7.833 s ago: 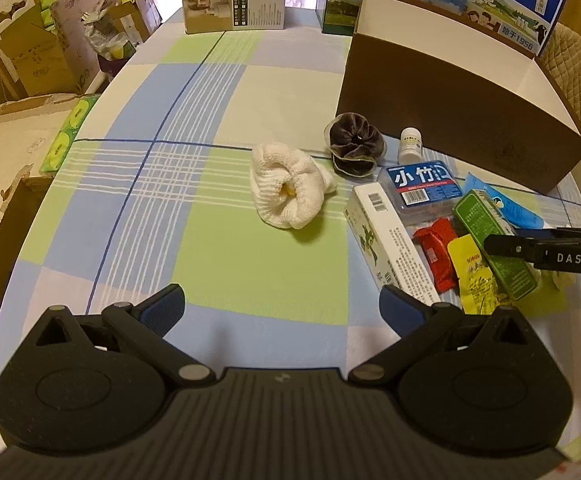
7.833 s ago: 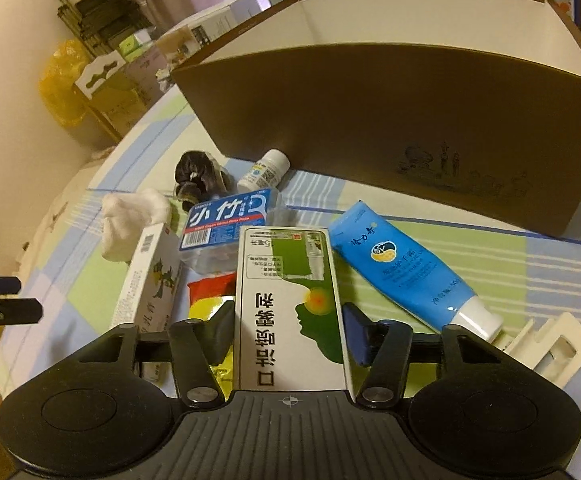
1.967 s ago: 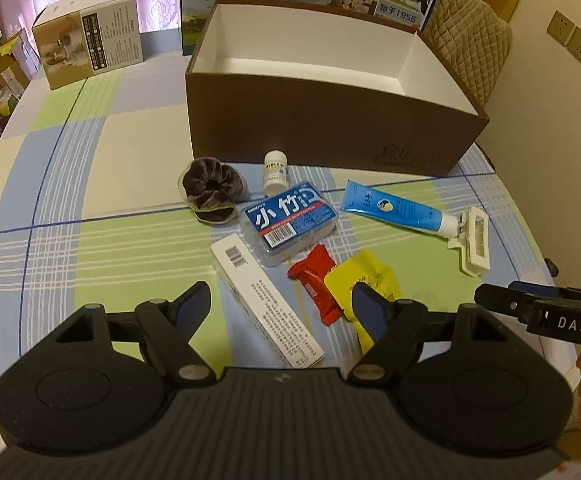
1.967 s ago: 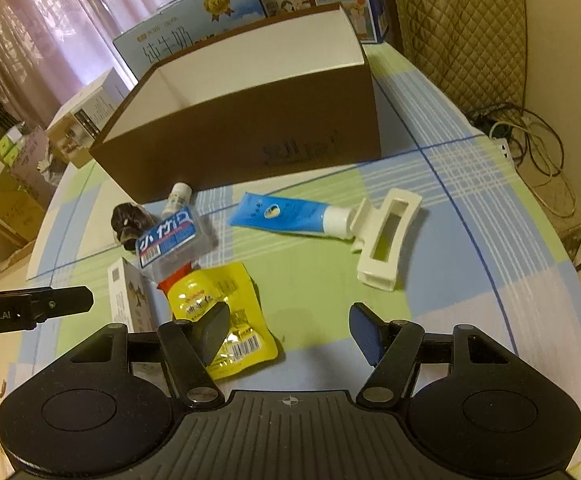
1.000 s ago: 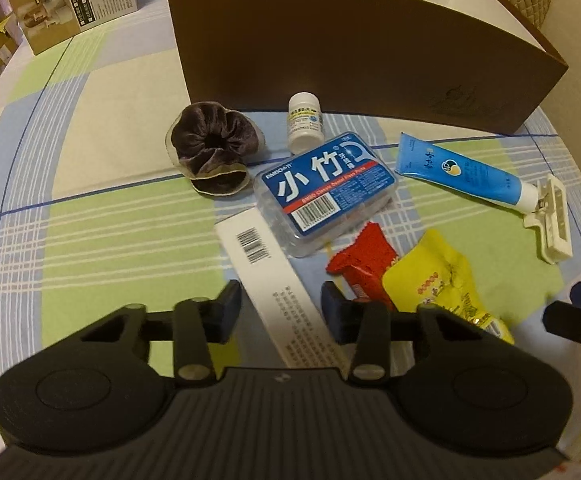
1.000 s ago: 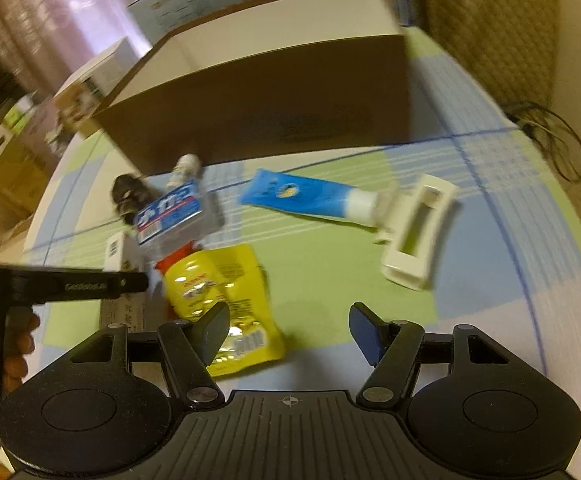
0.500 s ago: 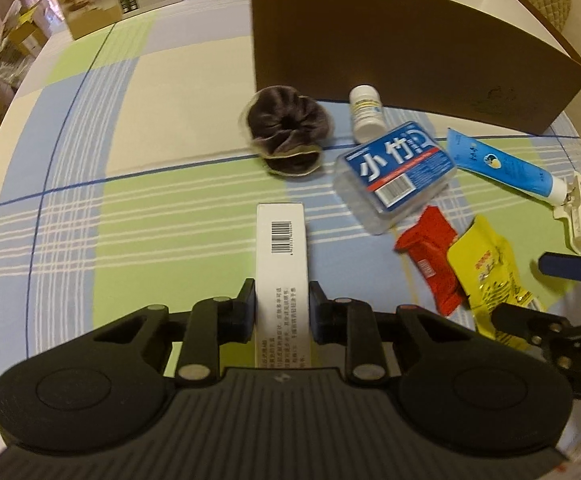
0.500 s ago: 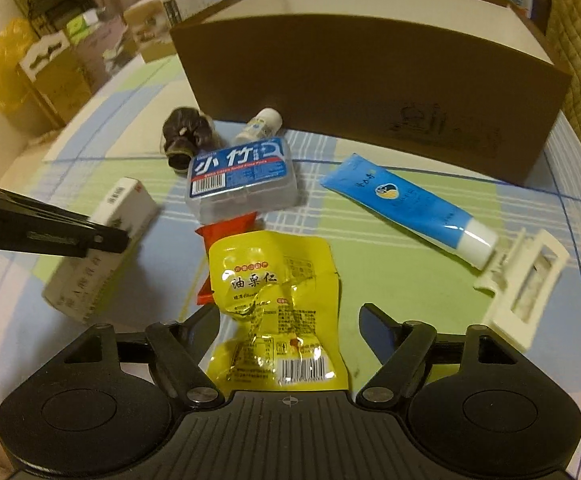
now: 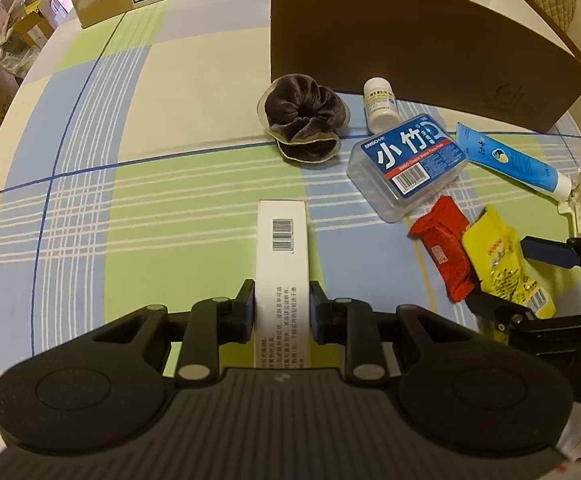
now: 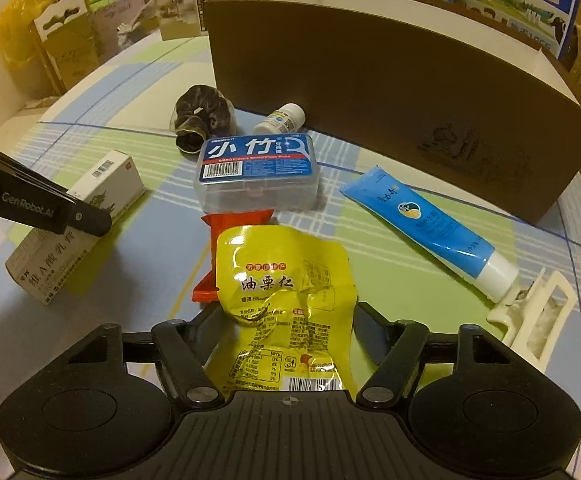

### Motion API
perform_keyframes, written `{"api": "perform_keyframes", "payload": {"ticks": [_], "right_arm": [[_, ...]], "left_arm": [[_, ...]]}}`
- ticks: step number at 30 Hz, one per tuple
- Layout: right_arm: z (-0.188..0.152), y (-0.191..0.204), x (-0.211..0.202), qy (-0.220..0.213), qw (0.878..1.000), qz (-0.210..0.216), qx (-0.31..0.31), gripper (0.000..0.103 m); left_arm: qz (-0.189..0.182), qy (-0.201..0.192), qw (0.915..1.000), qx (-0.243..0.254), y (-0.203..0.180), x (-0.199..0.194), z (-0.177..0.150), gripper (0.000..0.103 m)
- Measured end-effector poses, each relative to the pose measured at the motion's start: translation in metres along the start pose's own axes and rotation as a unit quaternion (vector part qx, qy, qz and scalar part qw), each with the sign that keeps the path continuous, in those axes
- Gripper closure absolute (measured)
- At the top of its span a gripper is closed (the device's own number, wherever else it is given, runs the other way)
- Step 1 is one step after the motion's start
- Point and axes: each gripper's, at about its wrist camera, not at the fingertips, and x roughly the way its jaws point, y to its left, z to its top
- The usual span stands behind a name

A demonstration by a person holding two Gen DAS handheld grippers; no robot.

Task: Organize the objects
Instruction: 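Grasp the yellow snack pouch with the right tool while the left tool lifts the white box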

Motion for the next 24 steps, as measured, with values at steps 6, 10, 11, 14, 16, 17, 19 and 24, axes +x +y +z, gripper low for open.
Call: {"api": "perform_keyframes", "payload": {"ticks": [6, 10, 11, 14, 16, 17, 19, 24], "right_arm": [[-0.006, -0.002, -0.007, 0.001, 1.0, -0.001, 0.008, 0.041], [-0.01, -0.005, -0.014, 0.002, 1.0, 0.005, 0.023, 0.046], [-0.011, -0.006, -0.015, 0.003, 1.0, 0.007, 0.029, 0.046], [-0.014, -0.01, -0.02, 0.003, 0.999, 0.005, 0.043, 0.047], [-0.014, -0.013, -0.025, -0.001, 0.999, 0.007, 0.052, 0.047], [-0.014, -0.015, -0.028, -0.005, 0.998, 0.007, 0.057, 0.047], [-0.012, -0.019, -0.034, -0.011, 0.998, 0.008, 0.067, 0.047], [-0.007, -0.03, -0.048, -0.026, 0.995, 0.008, 0.091, 0.047]], "left_arm": [[-0.002, 0.003, 1.0, 0.004, -0.001, 0.003, -0.002, 0.081], [-0.01, 0.0, 0.9999, 0.011, -0.004, 0.001, -0.003, 0.081], [-0.011, -0.002, 0.9998, 0.014, -0.005, 0.0, -0.003, 0.081], [-0.014, -0.006, 0.9997, 0.019, -0.008, -0.004, -0.002, 0.081], [-0.016, -0.01, 0.9996, 0.02, -0.009, -0.007, -0.001, 0.081], [-0.017, -0.012, 0.9996, 0.021, -0.009, -0.009, -0.001, 0.081], [-0.019, -0.016, 0.9995, 0.02, -0.008, -0.013, 0.0, 0.081], [-0.023, -0.028, 0.9991, 0.019, -0.01, -0.025, 0.005, 0.081]]}}
